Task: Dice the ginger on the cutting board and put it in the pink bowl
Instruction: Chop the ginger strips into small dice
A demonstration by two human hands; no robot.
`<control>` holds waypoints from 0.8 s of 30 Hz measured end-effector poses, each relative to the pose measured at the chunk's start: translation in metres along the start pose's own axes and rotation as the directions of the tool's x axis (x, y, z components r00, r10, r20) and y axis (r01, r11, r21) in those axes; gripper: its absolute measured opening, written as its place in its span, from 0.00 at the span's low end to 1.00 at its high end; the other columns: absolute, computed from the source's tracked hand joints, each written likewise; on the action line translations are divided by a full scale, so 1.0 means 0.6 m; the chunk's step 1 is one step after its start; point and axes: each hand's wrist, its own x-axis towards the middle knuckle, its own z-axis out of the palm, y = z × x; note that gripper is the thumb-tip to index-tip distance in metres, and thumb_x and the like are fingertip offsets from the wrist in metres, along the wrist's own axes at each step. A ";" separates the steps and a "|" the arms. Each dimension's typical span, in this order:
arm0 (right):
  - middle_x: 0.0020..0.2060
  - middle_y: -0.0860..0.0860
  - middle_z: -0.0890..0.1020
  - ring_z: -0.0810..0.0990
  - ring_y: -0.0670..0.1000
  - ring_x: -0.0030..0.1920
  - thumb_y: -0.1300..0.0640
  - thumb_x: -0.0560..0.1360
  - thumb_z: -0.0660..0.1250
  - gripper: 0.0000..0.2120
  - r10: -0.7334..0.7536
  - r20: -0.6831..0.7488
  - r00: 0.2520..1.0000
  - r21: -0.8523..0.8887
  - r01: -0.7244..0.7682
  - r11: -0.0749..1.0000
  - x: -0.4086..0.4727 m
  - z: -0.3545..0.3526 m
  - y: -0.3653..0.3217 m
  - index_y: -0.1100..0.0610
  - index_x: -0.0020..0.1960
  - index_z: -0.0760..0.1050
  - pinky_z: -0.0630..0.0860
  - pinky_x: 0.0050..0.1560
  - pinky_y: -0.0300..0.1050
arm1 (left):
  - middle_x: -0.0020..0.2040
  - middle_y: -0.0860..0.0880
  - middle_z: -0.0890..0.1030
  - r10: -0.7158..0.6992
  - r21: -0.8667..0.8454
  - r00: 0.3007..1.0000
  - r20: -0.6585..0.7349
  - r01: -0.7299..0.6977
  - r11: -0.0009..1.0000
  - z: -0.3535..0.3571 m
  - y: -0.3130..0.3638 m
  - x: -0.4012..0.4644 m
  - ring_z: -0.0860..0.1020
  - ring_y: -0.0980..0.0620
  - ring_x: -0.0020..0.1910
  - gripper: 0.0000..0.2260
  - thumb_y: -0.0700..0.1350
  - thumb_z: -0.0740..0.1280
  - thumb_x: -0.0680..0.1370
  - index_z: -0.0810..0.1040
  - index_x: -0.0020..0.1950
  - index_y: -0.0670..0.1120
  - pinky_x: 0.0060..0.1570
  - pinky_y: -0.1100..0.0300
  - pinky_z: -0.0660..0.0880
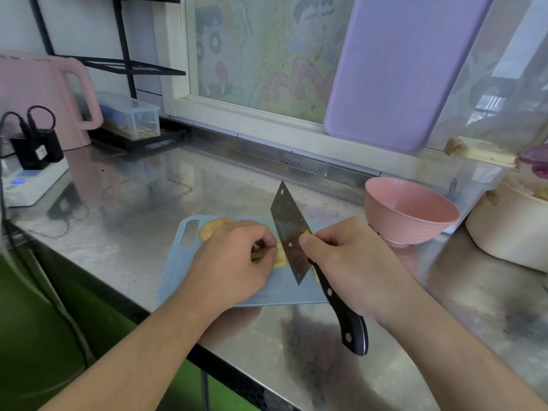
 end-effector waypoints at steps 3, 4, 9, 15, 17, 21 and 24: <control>0.25 0.49 0.60 0.58 0.49 0.26 0.49 0.83 0.65 0.26 -0.001 0.015 1.000 -0.013 0.001 1.000 -0.002 0.002 -0.002 0.56 0.31 0.60 0.56 0.27 0.43 | 0.42 0.62 0.82 -0.013 0.000 1.000 0.003 0.013 1.000 0.001 0.000 0.000 0.80 0.60 0.46 0.03 0.49 0.73 0.76 0.82 0.44 0.57 0.45 0.53 0.82; 0.24 0.49 0.60 0.58 0.48 0.25 0.49 0.82 0.65 0.26 -0.001 0.020 1.000 -0.018 0.001 1.000 -0.002 0.003 -0.002 0.55 0.31 0.60 0.56 0.27 0.43 | 0.42 0.62 0.82 -0.013 0.010 1.000 0.004 0.013 1.000 0.001 0.000 0.000 0.80 0.60 0.46 0.02 0.49 0.73 0.76 0.82 0.44 0.56 0.45 0.53 0.81; 0.24 0.50 0.62 0.61 0.50 0.26 0.49 0.82 0.65 0.25 0.017 0.044 0.999 -0.032 -0.016 0.999 -0.002 0.004 0.000 0.56 0.30 0.61 0.61 0.30 0.47 | 0.41 0.62 0.81 0.000 0.030 1.000 -0.009 0.000 1.000 0.002 0.001 0.000 0.79 0.59 0.45 0.03 0.50 0.73 0.76 0.82 0.42 0.56 0.43 0.53 0.81; 0.24 0.53 0.66 0.64 0.52 0.26 0.49 0.82 0.65 0.23 0.071 0.107 0.992 -0.028 -0.068 0.997 0.002 -0.001 -0.002 0.55 0.31 0.66 0.63 0.32 0.46 | 0.40 0.61 0.82 -0.027 0.032 1.000 -0.015 0.028 0.999 0.003 -0.001 0.001 0.80 0.59 0.44 0.03 0.50 0.73 0.75 0.83 0.41 0.55 0.43 0.53 0.81; 0.25 0.53 0.68 0.65 0.52 0.26 0.49 0.82 0.65 0.23 0.088 0.122 0.989 -0.028 -0.085 0.996 0.008 0.004 -0.003 0.55 0.31 0.67 0.63 0.32 0.45 | 0.40 0.62 0.82 -0.042 0.016 0.999 -0.011 0.042 0.999 0.004 -0.002 0.002 0.80 0.59 0.44 0.03 0.51 0.74 0.75 0.84 0.41 0.56 0.43 0.53 0.81; 0.18 0.46 0.66 0.64 0.49 0.23 0.49 0.83 0.64 0.26 0.100 0.104 0.990 -0.054 -0.094 0.994 0.015 0.023 -0.004 0.56 0.29 0.62 0.63 0.28 0.44 | 0.39 0.62 0.83 -0.061 -0.002 0.998 0.005 0.061 0.998 0.003 -0.002 0.003 0.80 0.59 0.43 0.02 0.51 0.74 0.75 0.84 0.42 0.57 0.43 0.52 0.81; 0.20 0.47 0.64 0.62 0.49 0.24 0.48 0.83 0.64 0.27 0.055 0.066 0.996 -0.060 -0.052 0.997 0.013 0.027 0.000 0.57 0.30 0.60 0.61 0.29 0.45 | 0.39 0.63 0.83 -0.083 -0.024 0.996 0.021 0.084 0.996 -0.001 -0.001 0.002 0.81 0.60 0.44 0.02 0.51 0.73 0.75 0.84 0.43 0.58 0.45 0.53 0.81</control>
